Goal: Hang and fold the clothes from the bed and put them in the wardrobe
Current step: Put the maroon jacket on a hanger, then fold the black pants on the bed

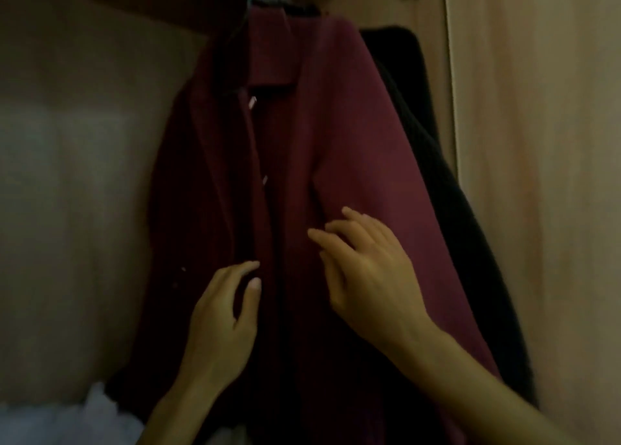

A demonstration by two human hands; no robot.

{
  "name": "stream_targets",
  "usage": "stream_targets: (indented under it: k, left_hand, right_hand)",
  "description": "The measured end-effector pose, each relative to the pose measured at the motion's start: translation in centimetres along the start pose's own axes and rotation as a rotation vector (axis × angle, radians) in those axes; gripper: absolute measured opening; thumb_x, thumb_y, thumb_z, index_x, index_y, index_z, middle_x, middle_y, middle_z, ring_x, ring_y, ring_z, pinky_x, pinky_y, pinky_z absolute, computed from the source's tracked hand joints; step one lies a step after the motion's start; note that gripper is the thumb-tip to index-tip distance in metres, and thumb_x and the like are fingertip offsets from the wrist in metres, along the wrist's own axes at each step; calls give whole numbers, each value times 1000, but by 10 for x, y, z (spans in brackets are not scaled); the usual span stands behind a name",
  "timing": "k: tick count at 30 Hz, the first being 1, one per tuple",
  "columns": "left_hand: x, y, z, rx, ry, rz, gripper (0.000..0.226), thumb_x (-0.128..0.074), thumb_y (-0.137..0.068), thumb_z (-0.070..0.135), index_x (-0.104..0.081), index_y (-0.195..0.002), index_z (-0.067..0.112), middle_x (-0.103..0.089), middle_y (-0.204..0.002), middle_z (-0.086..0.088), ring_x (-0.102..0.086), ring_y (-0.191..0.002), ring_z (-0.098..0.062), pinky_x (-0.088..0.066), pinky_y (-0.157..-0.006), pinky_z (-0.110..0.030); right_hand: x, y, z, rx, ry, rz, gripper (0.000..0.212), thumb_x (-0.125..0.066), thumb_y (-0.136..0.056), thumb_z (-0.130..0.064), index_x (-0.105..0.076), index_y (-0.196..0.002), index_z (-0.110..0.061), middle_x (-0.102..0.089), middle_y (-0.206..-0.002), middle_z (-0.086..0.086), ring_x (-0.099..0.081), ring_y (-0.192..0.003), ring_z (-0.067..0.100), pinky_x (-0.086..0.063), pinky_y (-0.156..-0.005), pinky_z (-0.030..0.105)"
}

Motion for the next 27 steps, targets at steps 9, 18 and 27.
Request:
stream_targets:
  k: [9, 18, 27]
  left_hand:
    - [-106, 219, 76, 191, 189, -346, 43, -32, -89, 59, -50, -123, 41, -45, -128, 27, -43, -120, 6, -32, -100, -11]
    - [-253, 366, 267, 31, 235, -806, 55, -35, -89, 52, -57, -128, 21, -56, -129, -2, -51, -119, -20, -34, -103, -28]
    - [-373, 511, 532, -268, 480, -1129, 61, -36, -88, 53, -57, -128, 12, -58, -126, -10, -55, -115, -27, -41, -99, -37]
  right_hand:
    - [90, 262, 62, -366, -29, -260, 31, -53, -90, -25, -68, -114, -15, -65, -113, 4, -54, -119, 20, -42, -98, 31]
    - [300, 473, 152, -770, 272, -487, 34, -48, -93, -32, -66, -115, -14, -67, -109, 4, -60, -107, 28, -49, -90, 39]
    - [597, 618, 206, -1194, 589, -378, 39, -45, -95, -42, -65, -116, -16, -66, -109, 3, -63, -94, 22, -52, -80, 38]
Point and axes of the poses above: each hand's wrist, its own y-axis away from the middle knuckle, its own x-axis out of the back of the hand, z = x × y, the point moved 7 cm from there along -y, towards the middle knuckle
